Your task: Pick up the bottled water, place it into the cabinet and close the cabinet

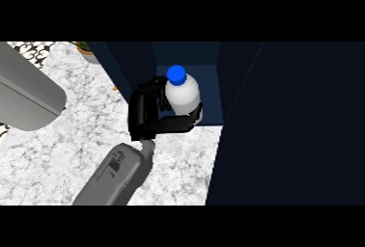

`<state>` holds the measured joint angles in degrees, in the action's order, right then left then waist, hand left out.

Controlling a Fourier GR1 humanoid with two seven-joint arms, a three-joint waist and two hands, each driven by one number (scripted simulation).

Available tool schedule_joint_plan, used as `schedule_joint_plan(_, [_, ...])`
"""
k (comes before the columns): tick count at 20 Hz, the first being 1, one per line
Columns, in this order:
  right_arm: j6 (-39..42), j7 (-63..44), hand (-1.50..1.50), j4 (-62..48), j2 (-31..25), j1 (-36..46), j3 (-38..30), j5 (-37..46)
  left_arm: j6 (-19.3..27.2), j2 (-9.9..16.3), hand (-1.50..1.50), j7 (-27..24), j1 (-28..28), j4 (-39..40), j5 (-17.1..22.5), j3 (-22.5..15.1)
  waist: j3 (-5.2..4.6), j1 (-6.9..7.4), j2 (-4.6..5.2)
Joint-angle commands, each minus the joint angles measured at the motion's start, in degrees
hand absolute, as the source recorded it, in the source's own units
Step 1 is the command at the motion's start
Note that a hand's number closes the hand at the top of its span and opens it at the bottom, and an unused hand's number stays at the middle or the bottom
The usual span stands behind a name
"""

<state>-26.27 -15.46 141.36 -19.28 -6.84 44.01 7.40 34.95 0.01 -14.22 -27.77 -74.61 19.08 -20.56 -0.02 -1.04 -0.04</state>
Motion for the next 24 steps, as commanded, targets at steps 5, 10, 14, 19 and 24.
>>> schedule_joint_plan(5, [0.1,-0.7,-1.50,6.4,-2.4,-3.0,-0.4,1.7,1.2,0.0,1.50,3.4,-13.7,13.0,-2.2,4.9,0.02,-0.02,0.06])
schedule_joint_plan(10, [0.3,0.0,-1.50,4.5,-2.4,-1.7,-0.1,2.1,0.0,0.1,1.50,2.5,-20.1,25.7,-3.5,9.0,0.00,-0.38,0.23])
schedule_joint_plan(14, [1.0,1.8,-1.50,4.4,-3.4,-1.9,-1.3,-0.2,-0.9,0.8,1.50,-2.3,-24.0,33.3,-3.1,12.0,0.02,-0.69,0.40])
schedule_joint_plan(19, [0.3,0.1,-1.50,5.8,-2.5,-1.0,-2.4,-0.7,2.1,0.0,1.50,-3.3,-27.5,40.5,-4.1,12.9,0.01,-0.78,0.43])
schedule_joint_plan(24, [-0.3,2.4,-1.50,4.0,-2.3,-3.0,0.3,0.3,5.2,0.5,1.50,-4.2,-30.1,47.9,-8.5,12.0,0.03,-1.01,0.36])
